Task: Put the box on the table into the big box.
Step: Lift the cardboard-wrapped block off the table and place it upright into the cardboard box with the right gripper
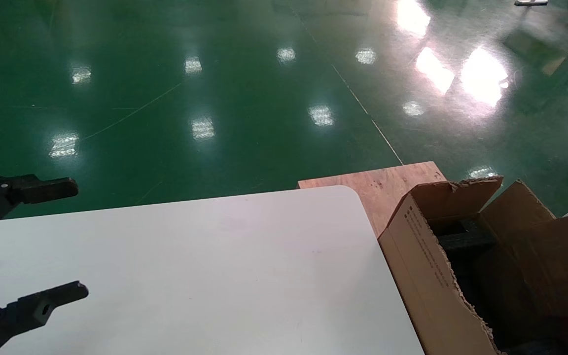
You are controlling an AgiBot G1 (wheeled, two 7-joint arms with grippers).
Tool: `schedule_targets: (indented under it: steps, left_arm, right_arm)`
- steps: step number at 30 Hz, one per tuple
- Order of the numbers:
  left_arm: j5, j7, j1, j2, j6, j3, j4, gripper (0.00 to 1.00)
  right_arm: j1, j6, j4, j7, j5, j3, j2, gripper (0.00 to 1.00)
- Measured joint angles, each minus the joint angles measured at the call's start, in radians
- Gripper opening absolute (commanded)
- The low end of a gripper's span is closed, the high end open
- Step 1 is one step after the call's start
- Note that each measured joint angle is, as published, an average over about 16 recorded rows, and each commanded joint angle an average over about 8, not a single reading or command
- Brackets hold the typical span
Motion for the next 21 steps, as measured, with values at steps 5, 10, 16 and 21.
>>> schedule_targets:
  steps: [5, 10, 16, 21]
  left_arm:
    - [0.0, 0.0, 0.0, 0.0, 0.0, 0.0, 0.0, 1.0]
    - [0.0, 0.0, 0.0, 0.0, 0.0, 0.0, 0.0, 1.0]
    - [0.0, 0.0, 0.0, 0.0, 0.0, 0.0, 0.0, 1.0]
    - [0.0, 0.0, 0.0, 0.0, 0.0, 0.0, 0.0, 1.0]
  right_arm:
    - [0.113, -0.029, -0.081, 0.011, -0.01, -0.099, -0.011, 0.0]
    - [0.206, -0.061, -0.153, 0.014, -0.033, -0.18, -0.019, 0.0]
    - [0.29, -0.095, -0.228, 0.016, -0.064, -0.25, -0.028, 0.0]
    - [0.339, -0.109, -0.266, 0.017, -0.083, -0.295, -0.035, 0.0]
